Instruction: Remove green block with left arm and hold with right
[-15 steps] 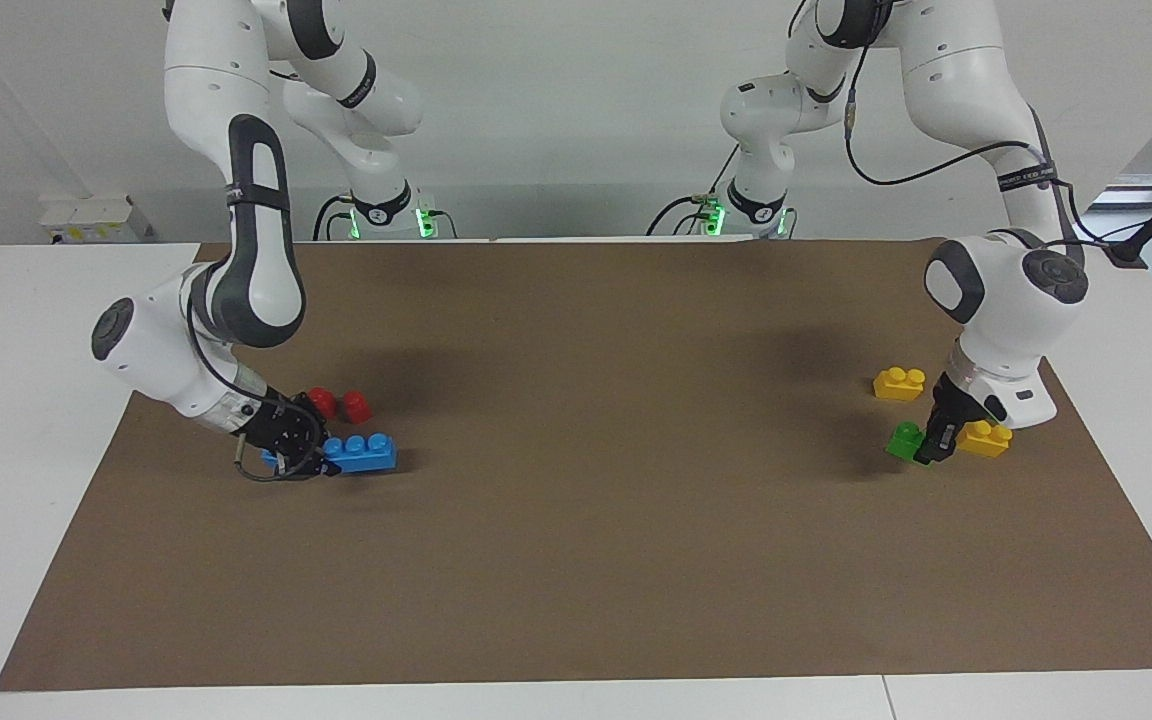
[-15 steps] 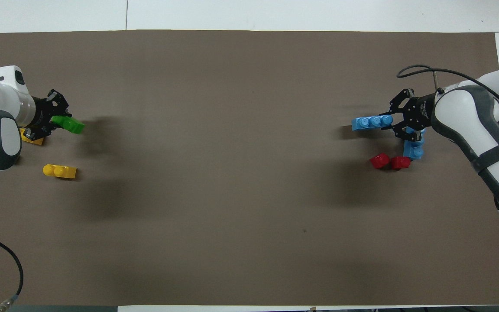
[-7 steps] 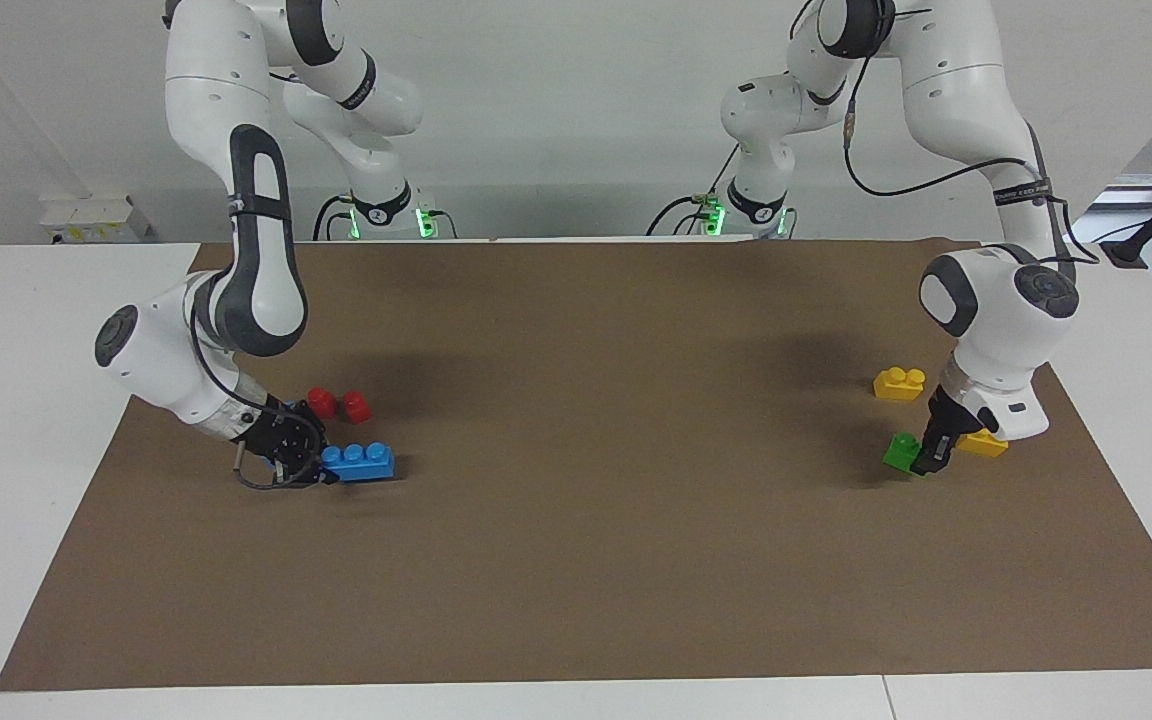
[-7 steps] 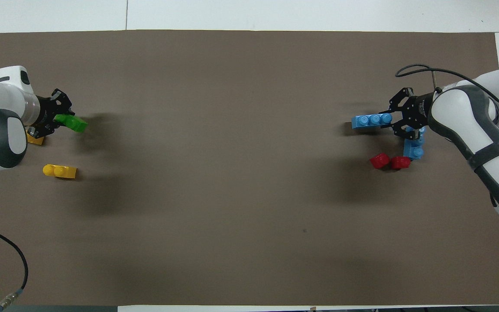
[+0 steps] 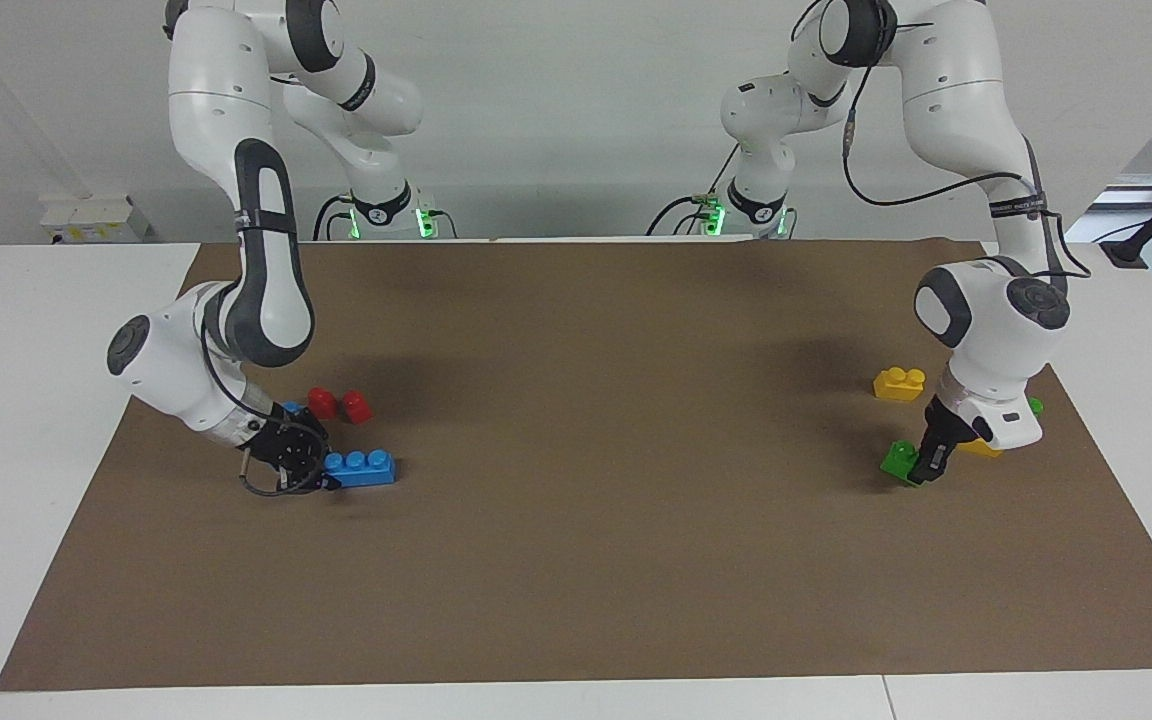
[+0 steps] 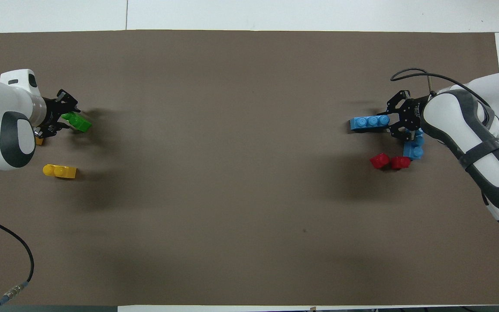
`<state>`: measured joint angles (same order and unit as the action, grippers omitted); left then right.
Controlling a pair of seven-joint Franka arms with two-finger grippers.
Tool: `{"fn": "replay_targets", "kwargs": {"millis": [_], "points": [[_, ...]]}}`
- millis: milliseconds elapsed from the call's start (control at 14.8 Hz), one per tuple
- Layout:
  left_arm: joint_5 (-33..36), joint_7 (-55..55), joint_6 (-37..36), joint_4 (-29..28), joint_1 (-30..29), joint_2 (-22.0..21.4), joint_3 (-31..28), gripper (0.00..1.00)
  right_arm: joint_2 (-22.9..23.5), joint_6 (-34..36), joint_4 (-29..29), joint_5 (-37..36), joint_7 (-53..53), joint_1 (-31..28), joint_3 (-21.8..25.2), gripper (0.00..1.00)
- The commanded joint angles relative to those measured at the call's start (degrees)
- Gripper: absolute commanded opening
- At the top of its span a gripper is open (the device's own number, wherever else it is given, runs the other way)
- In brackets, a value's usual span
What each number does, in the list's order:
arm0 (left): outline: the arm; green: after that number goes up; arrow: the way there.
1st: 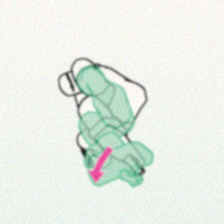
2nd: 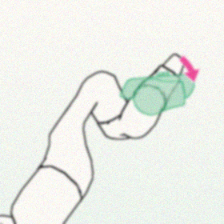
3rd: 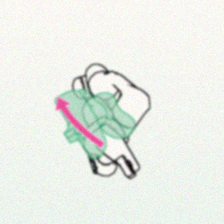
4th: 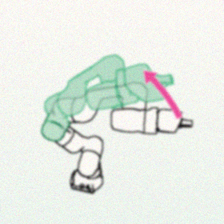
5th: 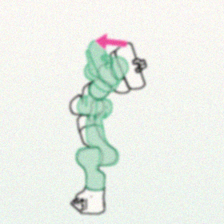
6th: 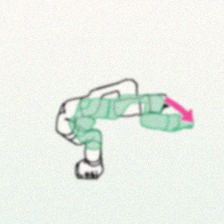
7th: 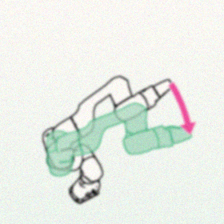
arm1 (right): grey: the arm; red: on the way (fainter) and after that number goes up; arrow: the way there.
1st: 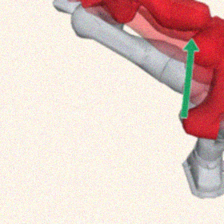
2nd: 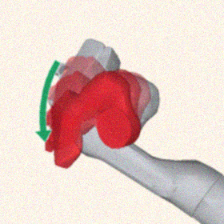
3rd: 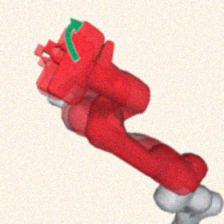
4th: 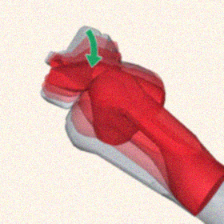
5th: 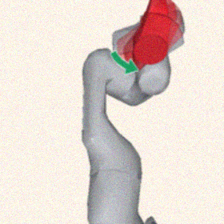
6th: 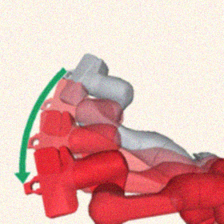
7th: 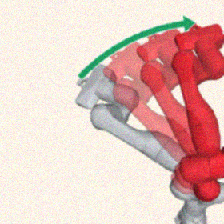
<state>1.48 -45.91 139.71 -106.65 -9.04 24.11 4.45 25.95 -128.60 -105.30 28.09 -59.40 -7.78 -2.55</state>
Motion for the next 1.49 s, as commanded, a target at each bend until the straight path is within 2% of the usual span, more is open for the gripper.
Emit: {"fn": "replay_targets", "kwargs": {"millis": [0,270,608,810,1148,1283,1418], "points": [[-0.8,1.9,0.6,0.5,-0.8,0.3,0.5,1.0,-0.6,-0.3,-0.5,0.7,1.3,-0.7,-0.5,0.96],[-0.8,1.8,-0.5,0.6,-0.8,-1.4,0.5,1.0,-3.5,4.0,0.1,0.7,0.0,-0.9,-0.4,0.97],[-0.7,1.8,-6.0,1.3,-0.5,-5.7,0.5,1.0,-9.0,8.4,0.1,-0.5,-0.3,-0.7,-0.3,1.0],[-0.2,1.8,-9.4,1.6,0.1,-8.3,0.8,1.0,-13.1,10.7,0.1,-7.0,0.9,0.2,-0.3,1.0],[0.0,3.5,-17.3,3.5,2.1,-12.3,1.0,1.0,-17.8,20.3,3.4,-14.7,15.9,0.1,-0.3,1.0],[0.0,7.7,-20.0,3.6,2.3,-14.4,1.0,1.0,-19.6,24.5,5.4,-20.2,22.7,0.4,-1.0,1.0],[0.0,11.9,-23.2,3.6,2.7,-17.0,1.1,1.0,-22.2,26.7,5.5,-22.1,28.5,0.7,-1.2,1.0]]}}
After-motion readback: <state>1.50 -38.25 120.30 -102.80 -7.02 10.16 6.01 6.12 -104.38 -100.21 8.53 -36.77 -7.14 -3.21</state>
